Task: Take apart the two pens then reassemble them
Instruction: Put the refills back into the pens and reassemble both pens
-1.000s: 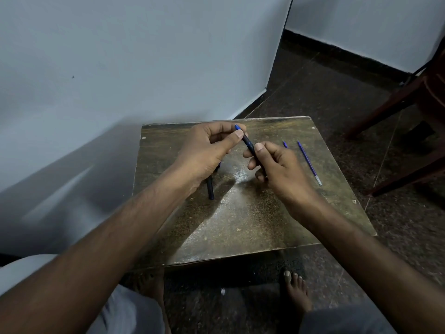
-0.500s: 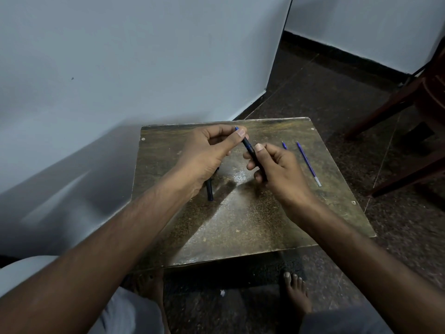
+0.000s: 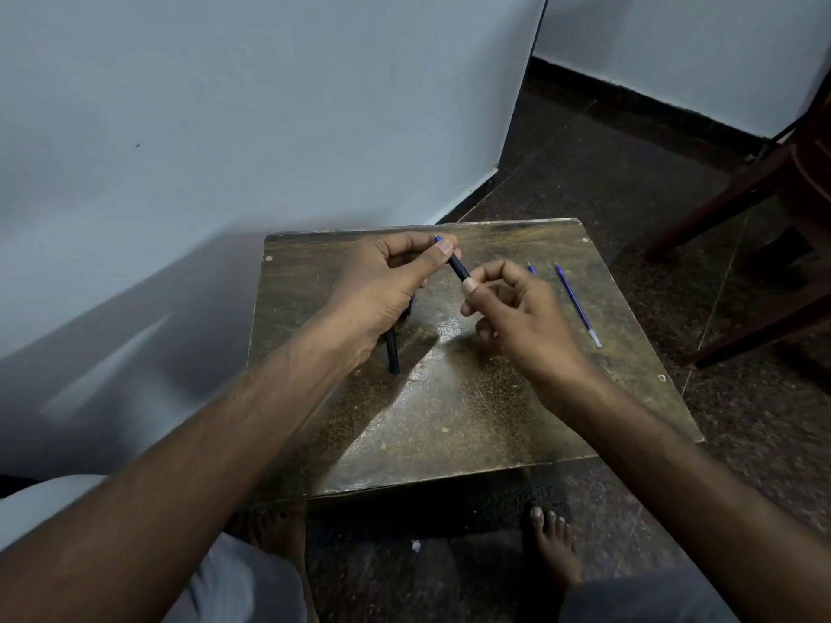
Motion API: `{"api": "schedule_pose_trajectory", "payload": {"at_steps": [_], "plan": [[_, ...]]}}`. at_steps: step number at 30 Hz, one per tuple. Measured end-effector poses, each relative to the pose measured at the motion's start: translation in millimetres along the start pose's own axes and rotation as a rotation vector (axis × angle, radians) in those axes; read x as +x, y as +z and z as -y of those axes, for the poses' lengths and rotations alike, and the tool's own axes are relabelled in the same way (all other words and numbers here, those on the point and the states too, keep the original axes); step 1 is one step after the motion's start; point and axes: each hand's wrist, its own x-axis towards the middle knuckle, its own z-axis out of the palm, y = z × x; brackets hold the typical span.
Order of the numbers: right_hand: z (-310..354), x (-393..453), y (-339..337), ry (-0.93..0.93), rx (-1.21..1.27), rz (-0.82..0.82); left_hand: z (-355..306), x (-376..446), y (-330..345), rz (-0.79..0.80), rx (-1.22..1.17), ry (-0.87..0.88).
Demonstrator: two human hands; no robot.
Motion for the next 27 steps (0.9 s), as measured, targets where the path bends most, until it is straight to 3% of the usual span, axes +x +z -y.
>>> {"api": "schedule_pose_trajectory", "payload": {"at_steps": [10,14,19,22,27], "plan": [[2.6,-4.3,0.7,-0.099,-0.03,-0.02,3.0,1.2,3.8,0.009,-0.068,0.03],[3.6,-6.3,-0.5,-0.048,0.055,0.078,2.0,2.0,0.1,0.081,-0.172,-0.008],[5.6,-8.0,0.1,0.036,0.18,0.188,-3.3,-0.9,-1.1,0.136,-0.108,0.007],[9.8,-8.4,3.5,0.07,0.129,0.134,-8.6,-0.5,-5.1,0.027,0.164,0.154],[9.4,-7.8,4.4,0.107,0.007,-0.044,-14.7,4.4,-19.2,-0.16,0.995,0.423]]}}
